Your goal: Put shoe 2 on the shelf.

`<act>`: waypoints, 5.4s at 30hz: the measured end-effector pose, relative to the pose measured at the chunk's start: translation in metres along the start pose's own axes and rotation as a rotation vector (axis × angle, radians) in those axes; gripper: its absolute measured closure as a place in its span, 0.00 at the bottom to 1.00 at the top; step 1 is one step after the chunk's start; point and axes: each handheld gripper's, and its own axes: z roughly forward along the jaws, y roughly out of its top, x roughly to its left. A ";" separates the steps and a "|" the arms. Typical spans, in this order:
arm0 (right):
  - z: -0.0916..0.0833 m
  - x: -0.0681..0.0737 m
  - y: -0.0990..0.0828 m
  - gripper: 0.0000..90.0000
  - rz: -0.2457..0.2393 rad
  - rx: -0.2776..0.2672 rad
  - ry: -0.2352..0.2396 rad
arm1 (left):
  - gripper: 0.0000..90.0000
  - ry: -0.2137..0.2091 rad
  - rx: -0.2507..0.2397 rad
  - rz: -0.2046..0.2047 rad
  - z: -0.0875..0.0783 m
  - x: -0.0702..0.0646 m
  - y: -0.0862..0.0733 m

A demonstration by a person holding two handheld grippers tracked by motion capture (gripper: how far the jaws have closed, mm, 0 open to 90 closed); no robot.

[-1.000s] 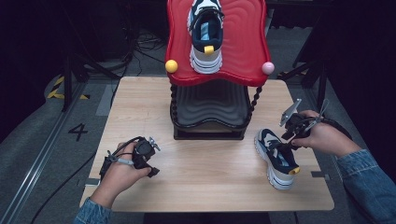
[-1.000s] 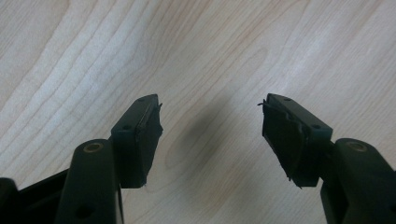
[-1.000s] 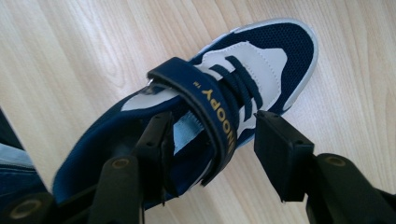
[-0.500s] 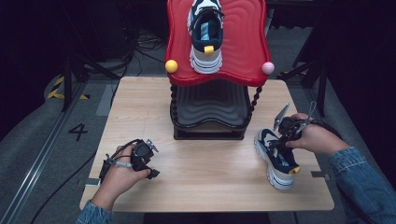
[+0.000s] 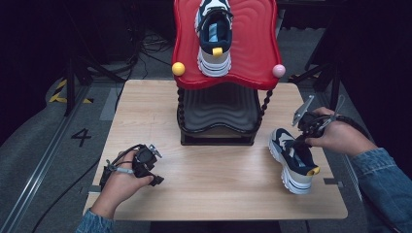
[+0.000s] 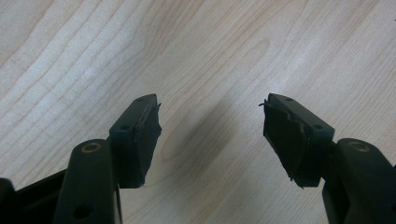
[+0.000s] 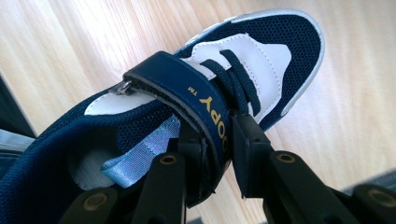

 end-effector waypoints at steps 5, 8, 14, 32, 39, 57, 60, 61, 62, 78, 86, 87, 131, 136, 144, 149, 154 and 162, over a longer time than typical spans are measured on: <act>-0.038 0.007 0.005 0.83 0.037 -0.022 -0.032 | 0.41 -0.007 -0.004 0.007 0.001 0.002 0.000; -0.060 0.013 0.008 0.83 0.060 -0.027 -0.047 | 0.41 -0.011 -0.003 0.007 0.001 0.002 0.001; -0.100 0.023 0.015 0.83 0.105 -0.033 -0.042 | 0.41 -0.020 -0.006 0.022 0.004 0.003 0.004; -0.227 0.047 0.047 0.84 0.126 -0.087 -0.087 | 0.41 -0.029 -0.013 0.023 0.001 0.006 0.002; -0.258 0.045 0.069 0.84 0.101 -0.145 -0.105 | 0.41 -0.030 -0.011 0.029 0.001 0.003 0.003; -0.285 0.006 0.161 0.84 0.082 -0.187 -0.207 | 0.40 -0.021 -0.001 0.029 -0.002 0.005 -0.005; -0.287 0.000 0.174 0.84 0.079 -0.189 -0.220 | 0.40 -0.026 -0.004 0.033 -0.002 0.007 -0.006; -0.288 -0.001 0.177 0.84 0.081 -0.189 -0.226 | 0.40 -0.022 0.002 0.033 -0.002 0.007 -0.006; -0.289 -0.004 0.181 0.84 0.079 -0.194 -0.231 | 0.40 -0.026 0.004 0.033 -0.001 0.008 -0.007; -0.278 -0.036 0.231 0.85 0.083 -0.199 -0.316 | 0.39 -0.024 -0.009 0.054 -0.010 0.009 -0.013; -0.275 -0.046 0.247 0.85 0.076 -0.193 -0.379 | 0.39 -0.033 -0.013 0.017 -0.011 0.017 -0.020; -0.275 -0.046 0.247 0.85 0.076 -0.193 -0.379 | 0.39 -0.033 -0.013 0.017 -0.011 0.017 -0.020; -0.265 -0.024 0.215 0.65 0.044 -0.330 -0.349 | 0.39 -0.044 0.004 0.038 -0.002 0.010 -0.013; -0.270 -0.005 0.182 0.63 0.041 -0.375 -0.297 | 0.39 -0.040 -0.001 0.032 -0.003 0.011 -0.012; -0.242 0.016 0.101 0.64 0.074 -0.391 -0.222 | 0.39 -0.037 0.008 0.015 -0.002 0.011 -0.006; -0.210 0.022 0.056 0.63 0.102 -0.372 -0.218 | 0.38 -0.030 -0.002 0.000 -0.003 0.012 -0.001; -0.170 0.028 0.021 0.63 0.125 -0.364 -0.177 | 0.38 -0.033 -0.006 -0.009 -0.003 0.012 0.002; -0.108 0.036 -0.015 0.63 0.158 -0.329 -0.142 | 0.37 -0.031 -0.006 -0.003 -0.002 0.013 0.007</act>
